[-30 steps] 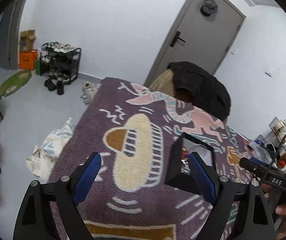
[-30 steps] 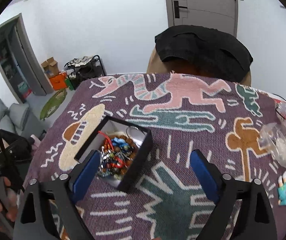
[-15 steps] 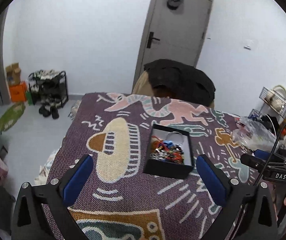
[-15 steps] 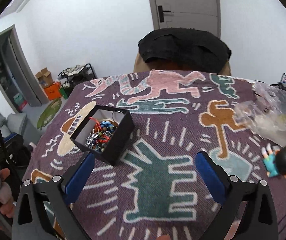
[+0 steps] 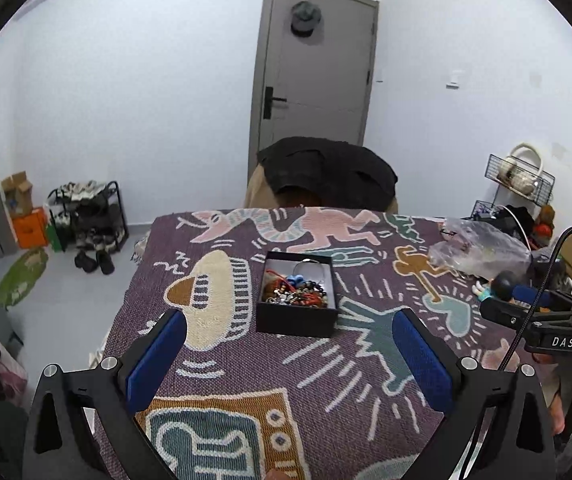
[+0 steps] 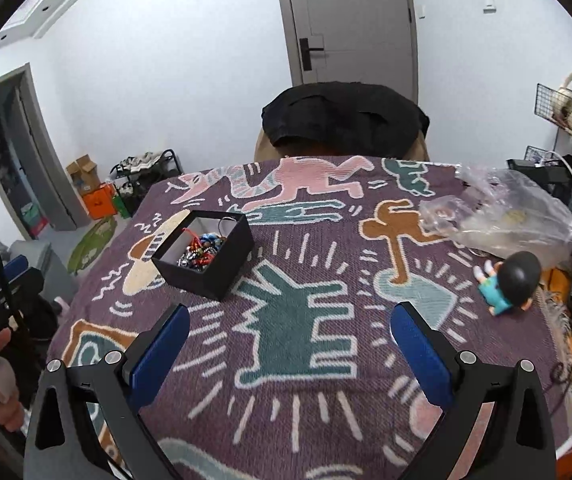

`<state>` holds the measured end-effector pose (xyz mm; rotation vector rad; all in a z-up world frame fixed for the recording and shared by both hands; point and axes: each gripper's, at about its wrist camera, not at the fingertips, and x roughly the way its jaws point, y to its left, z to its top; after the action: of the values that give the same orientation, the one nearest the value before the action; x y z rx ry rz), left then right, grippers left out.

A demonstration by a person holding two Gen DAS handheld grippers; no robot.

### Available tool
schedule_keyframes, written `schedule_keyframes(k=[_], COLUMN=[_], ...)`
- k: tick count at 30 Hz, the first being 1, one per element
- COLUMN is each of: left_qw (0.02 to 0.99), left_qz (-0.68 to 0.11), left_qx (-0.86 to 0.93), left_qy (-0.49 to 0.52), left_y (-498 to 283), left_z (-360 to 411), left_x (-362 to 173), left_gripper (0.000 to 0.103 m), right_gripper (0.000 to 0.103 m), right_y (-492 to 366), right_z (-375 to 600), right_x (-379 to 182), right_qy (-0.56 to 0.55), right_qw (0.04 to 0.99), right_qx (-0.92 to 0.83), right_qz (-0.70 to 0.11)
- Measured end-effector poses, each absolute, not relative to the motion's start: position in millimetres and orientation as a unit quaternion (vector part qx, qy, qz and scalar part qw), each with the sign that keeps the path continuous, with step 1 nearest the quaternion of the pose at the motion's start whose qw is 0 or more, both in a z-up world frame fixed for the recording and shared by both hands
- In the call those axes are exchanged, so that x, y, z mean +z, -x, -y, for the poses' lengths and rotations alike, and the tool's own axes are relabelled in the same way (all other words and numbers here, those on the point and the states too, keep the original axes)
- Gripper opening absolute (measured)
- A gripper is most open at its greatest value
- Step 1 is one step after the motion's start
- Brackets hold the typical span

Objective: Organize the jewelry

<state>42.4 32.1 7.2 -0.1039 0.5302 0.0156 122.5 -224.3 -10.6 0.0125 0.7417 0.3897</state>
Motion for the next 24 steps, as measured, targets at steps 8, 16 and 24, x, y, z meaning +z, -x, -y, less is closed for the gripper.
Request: schedule_keyframes(k=[8,16,24], left_qw=[0.971,0.977,0.978], left_qz=[-0.236,-0.212,-0.21], left_qx=[0.003,0.008,0.009], left_qy=[0.038,0.03,0.012], left_y=[-10.0,19.4,35.5], left_z=[-17.7,-10.9,-7.3], left_x=[24.7,36.8,35.3], left_gripper=[0.103,0.103,0.103], right_gripper=[0.101,0.101,0.101], right_y=[-89.3,-61.5,-36.5], right_z=[243.4,248.4,241.2], right_x=[10.8,27.2,36.7], right_qy=[-0.009,0.002,0.018], right_qw=[0.923,0.931,0.933], right_qx=[0.182,0.172,0.19], right_qz=[-0.34,-0.323,-0.305])
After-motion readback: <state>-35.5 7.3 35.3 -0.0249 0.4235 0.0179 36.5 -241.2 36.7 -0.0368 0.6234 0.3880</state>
